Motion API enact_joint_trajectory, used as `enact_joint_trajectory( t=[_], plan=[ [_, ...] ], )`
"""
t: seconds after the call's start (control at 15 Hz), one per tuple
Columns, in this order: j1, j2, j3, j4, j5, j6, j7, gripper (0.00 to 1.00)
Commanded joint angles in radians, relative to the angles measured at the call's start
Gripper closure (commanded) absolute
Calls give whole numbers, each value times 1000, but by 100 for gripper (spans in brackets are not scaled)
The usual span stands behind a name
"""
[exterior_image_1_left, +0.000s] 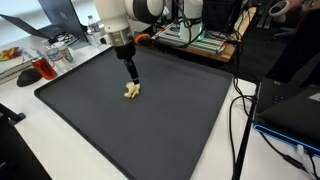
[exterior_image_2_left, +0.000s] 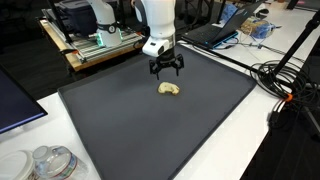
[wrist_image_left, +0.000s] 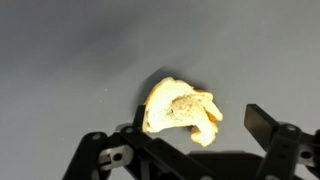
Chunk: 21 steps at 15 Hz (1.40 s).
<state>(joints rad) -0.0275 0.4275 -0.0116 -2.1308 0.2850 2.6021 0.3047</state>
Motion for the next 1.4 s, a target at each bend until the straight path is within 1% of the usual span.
enact_joint_trajectory(
  t=[0.0,0.13,0.27,0.33,0.73,1.0,1.27,1.33],
  plan=[
    [-64,36,67,-33,134,115,-107,0],
    [-91,67,97,-26,194,133,-140,0],
    [-94,92,98,-19,212,142,-127,0],
    [-81,102,80,-22,199,149,-97,0],
    [-102,112,92,-16,231,173,-87,0],
    [-76,119,66,7,204,161,-52,0],
    [-56,122,53,25,189,155,-18,0],
    [-48,122,46,28,180,151,-10,25]
  ],
)
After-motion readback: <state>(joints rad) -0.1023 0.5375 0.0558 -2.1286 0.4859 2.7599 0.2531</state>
